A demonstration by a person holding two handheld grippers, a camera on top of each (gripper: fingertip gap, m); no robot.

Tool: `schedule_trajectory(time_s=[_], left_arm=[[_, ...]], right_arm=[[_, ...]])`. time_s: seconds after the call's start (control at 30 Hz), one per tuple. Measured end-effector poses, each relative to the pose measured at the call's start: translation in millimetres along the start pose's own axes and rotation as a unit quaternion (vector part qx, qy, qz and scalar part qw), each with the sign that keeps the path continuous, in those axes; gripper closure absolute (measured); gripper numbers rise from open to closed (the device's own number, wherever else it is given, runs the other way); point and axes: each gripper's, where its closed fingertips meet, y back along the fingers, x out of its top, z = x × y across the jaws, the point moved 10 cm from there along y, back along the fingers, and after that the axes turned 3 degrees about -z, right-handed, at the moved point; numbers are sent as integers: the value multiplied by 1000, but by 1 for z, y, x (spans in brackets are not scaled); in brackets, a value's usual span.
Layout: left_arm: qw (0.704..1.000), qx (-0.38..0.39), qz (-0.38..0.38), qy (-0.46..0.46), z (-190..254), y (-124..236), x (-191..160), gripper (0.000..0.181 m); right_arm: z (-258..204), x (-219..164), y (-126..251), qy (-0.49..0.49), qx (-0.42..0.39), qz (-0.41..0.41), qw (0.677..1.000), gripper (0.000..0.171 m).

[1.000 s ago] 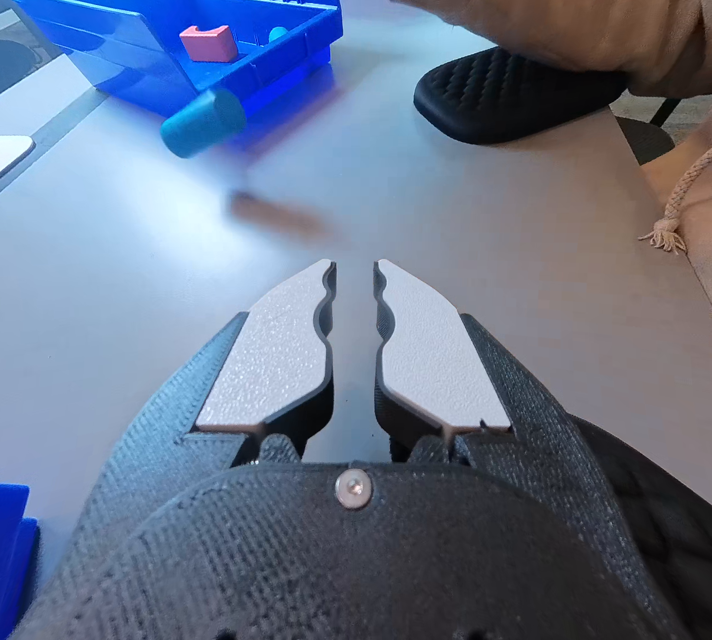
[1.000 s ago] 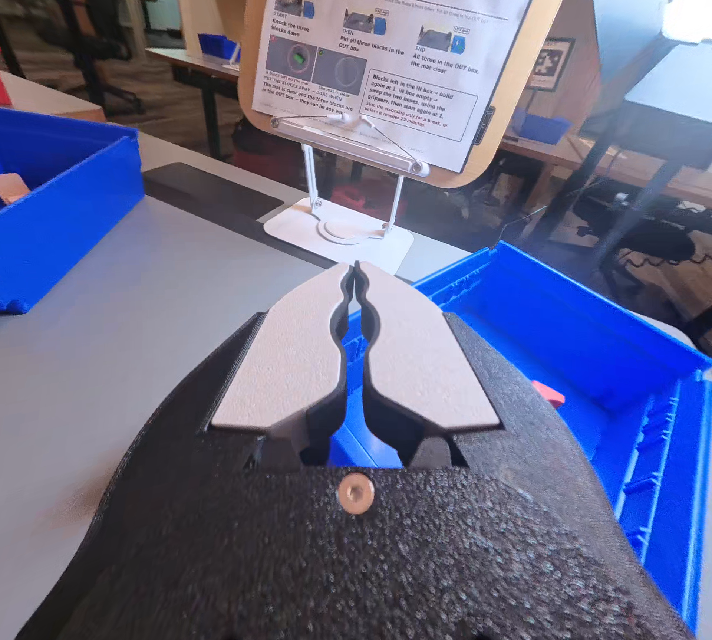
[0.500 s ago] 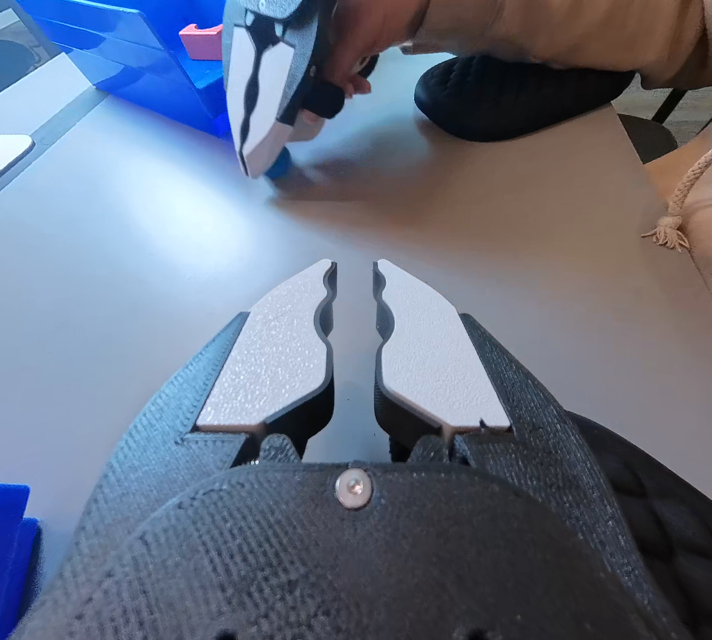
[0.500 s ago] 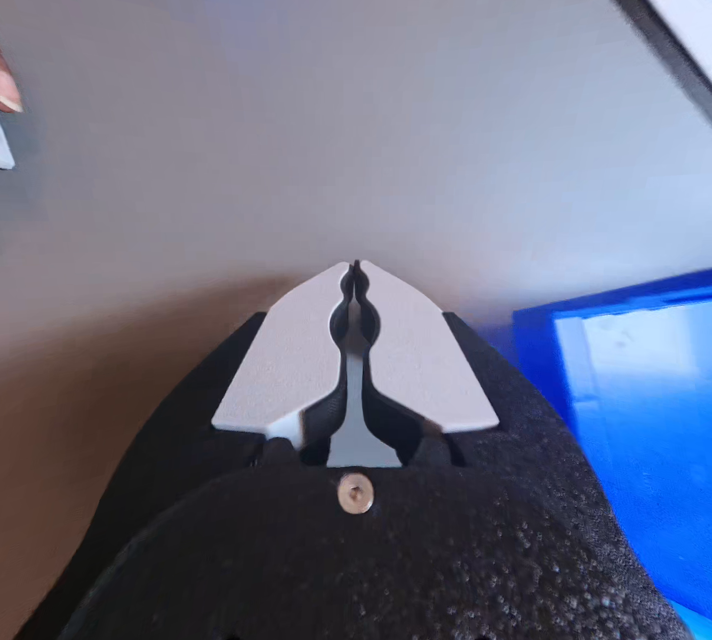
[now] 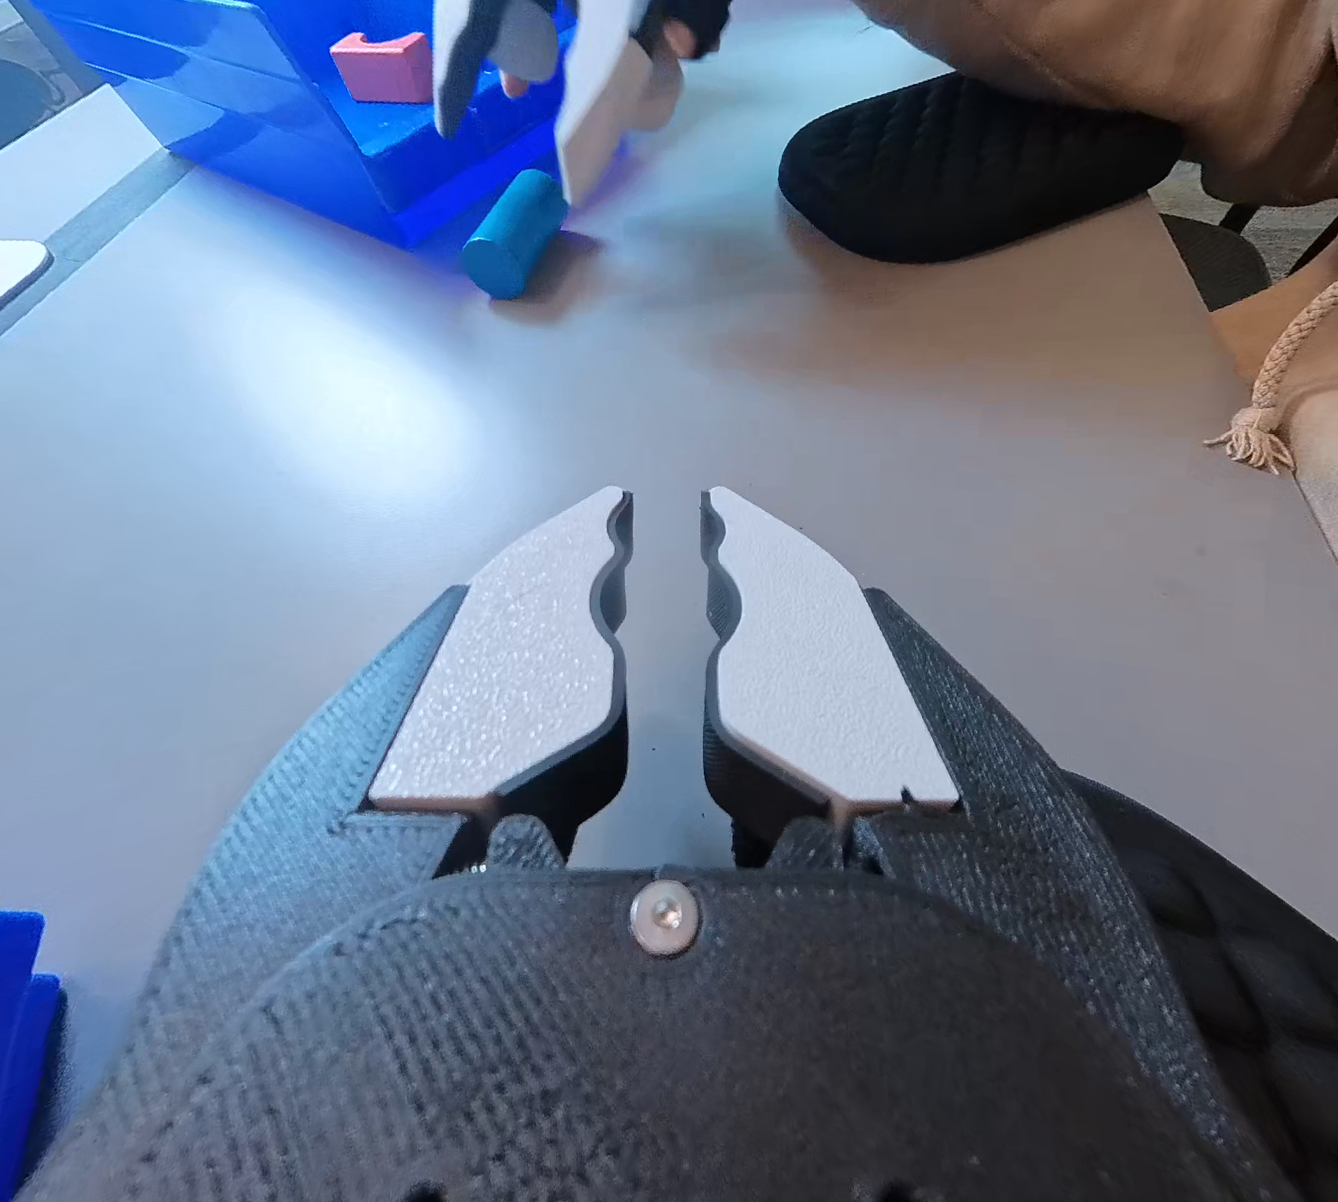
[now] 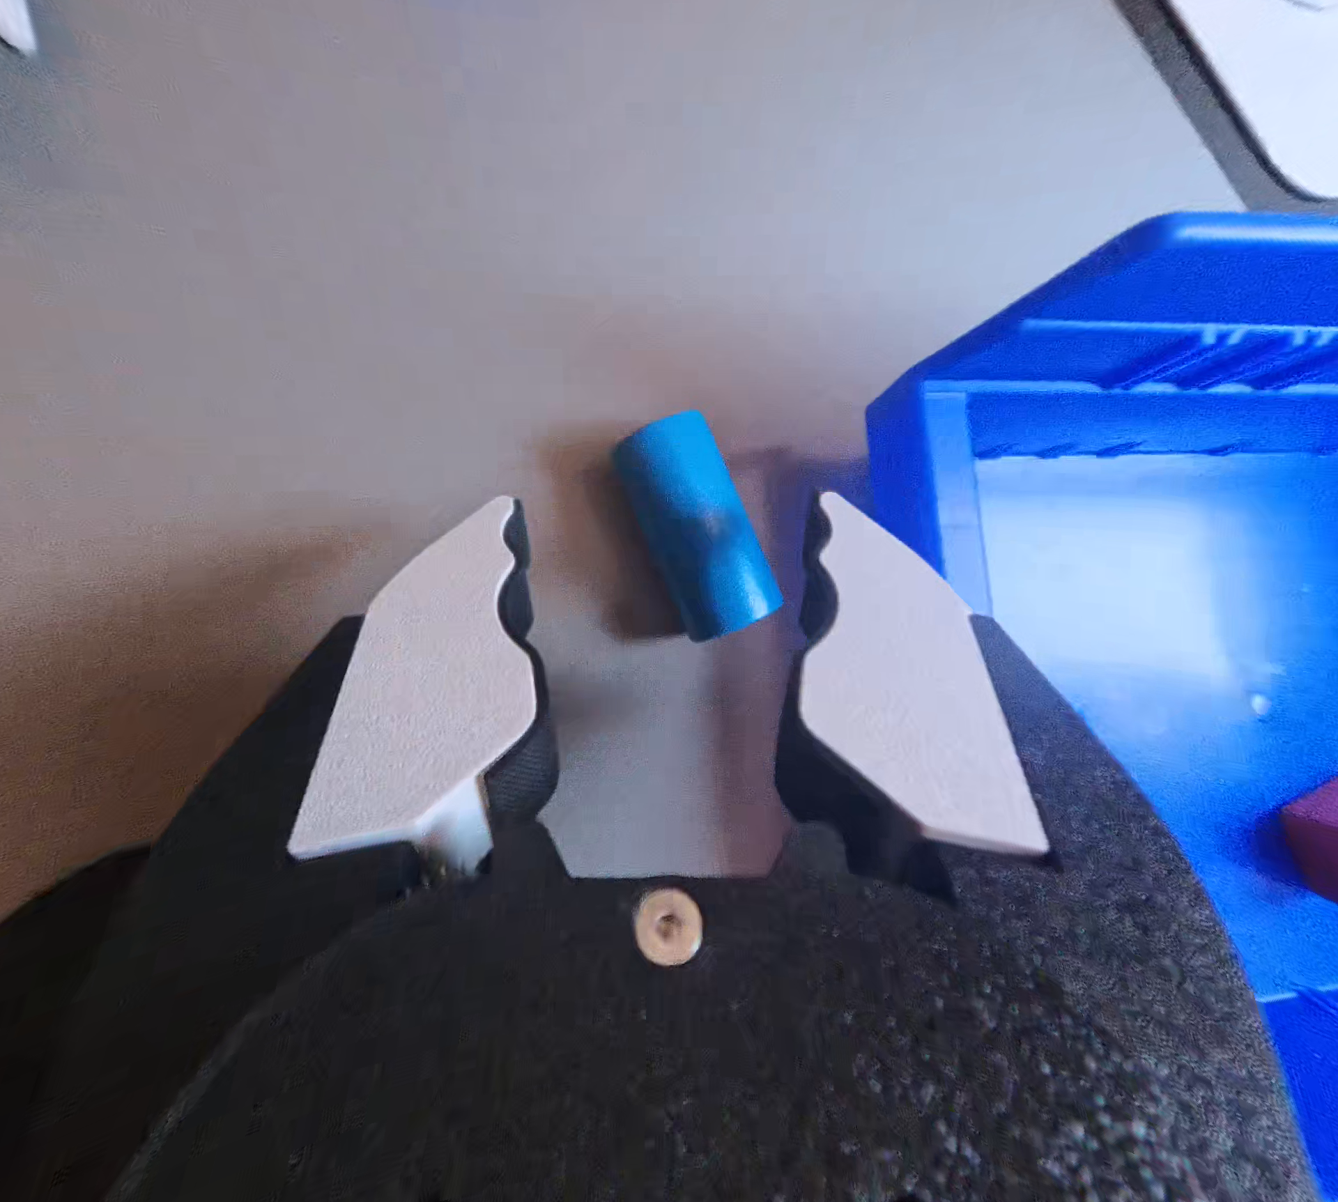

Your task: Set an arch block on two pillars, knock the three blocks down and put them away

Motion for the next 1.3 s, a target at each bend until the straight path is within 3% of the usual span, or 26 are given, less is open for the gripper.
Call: schedule_trajectory(time_s=[0.03,0.07,0.1,0.23,0.37,0.67,1.13,1.3], left_arm=[[1000,-1,1,1,0,0,0,164],[1000,-1,1,2,0,0,0,164],[1000,-1,1,2,0,0,0,163],[1000,3,-2,-10,2,0,0,163],[1000,-1,-2,-2,0,0,0,164],[1000,-1,-2,-2,0,0,0,164],[1000,2,-6,-9,1,-1,0,164],[1000,3,-7,-10,1,-2,0,164]], right_arm=[[-3,-5,-9,15,-2,-30,999,104],[-4,-10,-16,31,-8,-68,997,134],[-5,-11,-19,46,-9,-81,996,138],[-2,7,9,27,-20,18,999,139],[16,6,34,-13,-99,66,993,139],[42,-8,34,-87,-185,41,978,138],[70,-32,24,-231,-295,16,927,140],[73,-36,29,-244,-317,20,916,123]])
